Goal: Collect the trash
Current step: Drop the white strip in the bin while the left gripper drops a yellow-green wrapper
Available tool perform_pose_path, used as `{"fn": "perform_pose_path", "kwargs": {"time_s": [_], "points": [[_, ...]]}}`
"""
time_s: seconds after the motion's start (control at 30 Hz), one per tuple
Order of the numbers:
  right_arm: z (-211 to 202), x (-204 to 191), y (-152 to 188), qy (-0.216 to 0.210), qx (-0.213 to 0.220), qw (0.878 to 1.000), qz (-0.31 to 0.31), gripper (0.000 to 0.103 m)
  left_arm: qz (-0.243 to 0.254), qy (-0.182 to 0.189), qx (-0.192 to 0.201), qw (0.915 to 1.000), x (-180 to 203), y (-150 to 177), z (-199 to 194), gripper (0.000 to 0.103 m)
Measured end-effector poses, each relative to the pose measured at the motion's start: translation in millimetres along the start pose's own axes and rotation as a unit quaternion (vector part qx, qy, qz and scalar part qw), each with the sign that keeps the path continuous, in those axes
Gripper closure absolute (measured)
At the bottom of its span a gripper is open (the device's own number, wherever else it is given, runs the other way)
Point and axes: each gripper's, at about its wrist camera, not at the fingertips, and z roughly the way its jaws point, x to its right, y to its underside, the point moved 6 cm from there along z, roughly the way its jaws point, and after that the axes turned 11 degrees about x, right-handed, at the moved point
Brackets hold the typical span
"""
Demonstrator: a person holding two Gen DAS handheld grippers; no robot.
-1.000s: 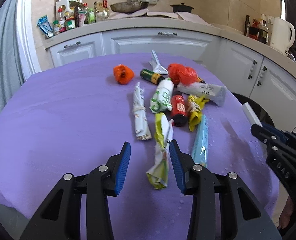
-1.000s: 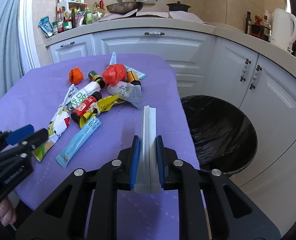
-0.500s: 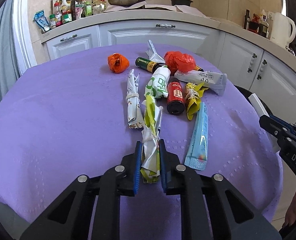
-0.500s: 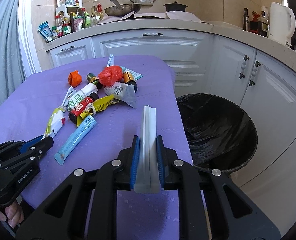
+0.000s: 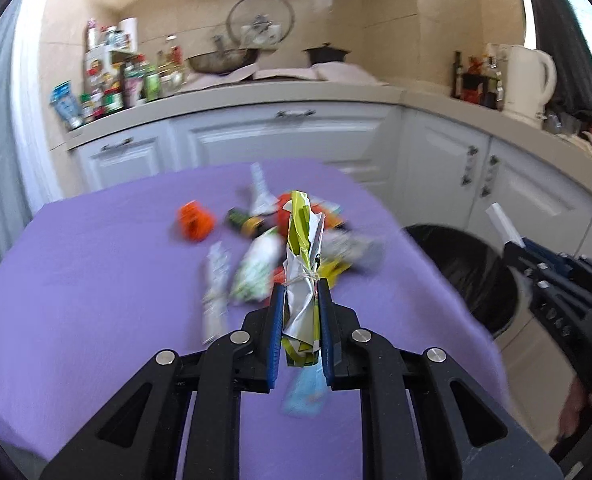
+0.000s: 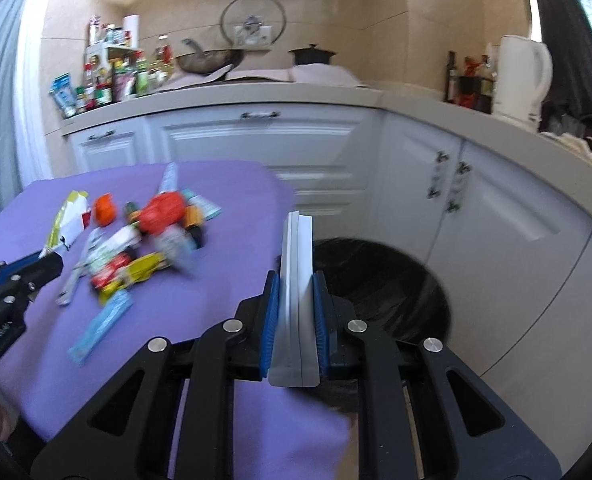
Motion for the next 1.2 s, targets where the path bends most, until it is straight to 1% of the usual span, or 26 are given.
{"fn": "perform_pose_path", "kwargs": {"time_s": [0.2, 0.3, 0.37, 0.43, 0.5, 0.63, 0.77, 0.8, 0.83, 0.9, 0.93, 1.0, 1.03, 1.07, 1.2], "points": [[21, 39, -8, 0.03, 0.009, 1.0, 0.003, 0.086, 0.019, 0.032, 0.015, 0.9992, 50, -25, 32, 0.086], [31, 55, -7, 0.039, 0.008, 0.999, 0.004, 0.086, 0.032, 0.043, 0.017, 0.9984, 73, -29, 46, 0.086], [39, 64, -5, 0.047, 0.006, 0.999, 0.002, 0.086, 0.042, 0.048, 0.015, 0.9979, 89, -30, 57, 0.086], [46, 72, -4, 0.05, 0.005, 0.999, 0.005, 0.086, 0.041, 0.054, 0.005, 0.9977, 100, -30, 69, 0.086], [53, 80, -3, 0.054, 0.002, 0.999, 0.009, 0.086, 0.037, 0.058, -0.004, 0.9976, 107, -28, 79, 0.086], [64, 90, 0, 0.057, -0.001, 0.998, 0.014, 0.086, 0.045, 0.061, -0.018, 0.997, 120, -26, 96, 0.086], [78, 99, 3, 0.06, -0.007, 0.998, 0.019, 0.085, 0.051, 0.061, -0.022, 0.9966, 131, -25, 109, 0.086], [83, 102, 4, 0.062, -0.009, 0.998, 0.02, 0.083, 0.052, 0.062, -0.023, 0.9965, 133, -25, 112, 0.086], [86, 104, 5, 0.064, -0.011, 0.998, 0.021, 0.076, 0.052, 0.064, -0.026, 0.9963, 135, -24, 117, 0.085], [92, 109, 8, 0.07, -0.013, 0.997, 0.023, 0.071, 0.052, 0.063, -0.029, 0.9962, 139, -23, 123, 0.078], [94, 110, 9, 0.07, -0.015, 0.997, 0.023, 0.07, 0.053, 0.06, -0.029, 0.9964, 139, -23, 125, 0.077], [95, 113, 11, 0.075, -0.018, 0.997, 0.025, 0.07, 0.052, 0.062, -0.035, 0.9961, 141, -22, 128, 0.07], [95, 114, 12, 0.076, -0.02, 0.996, 0.029, 0.07, 0.053, 0.062, -0.035, 0.9961, 141, -21, 128, 0.064], [94, 115, 11, 0.076, -0.021, 0.996, 0.032, 0.07, 0.053, 0.061, -0.034, 0.9961, 141, -22, 128, 0.061], [88, 113, 12, 0.077, -0.023, 0.996, 0.04, 0.07, 0.046, 0.064, -0.033, 0.9964, 137, -24, 124, 0.061]]}}
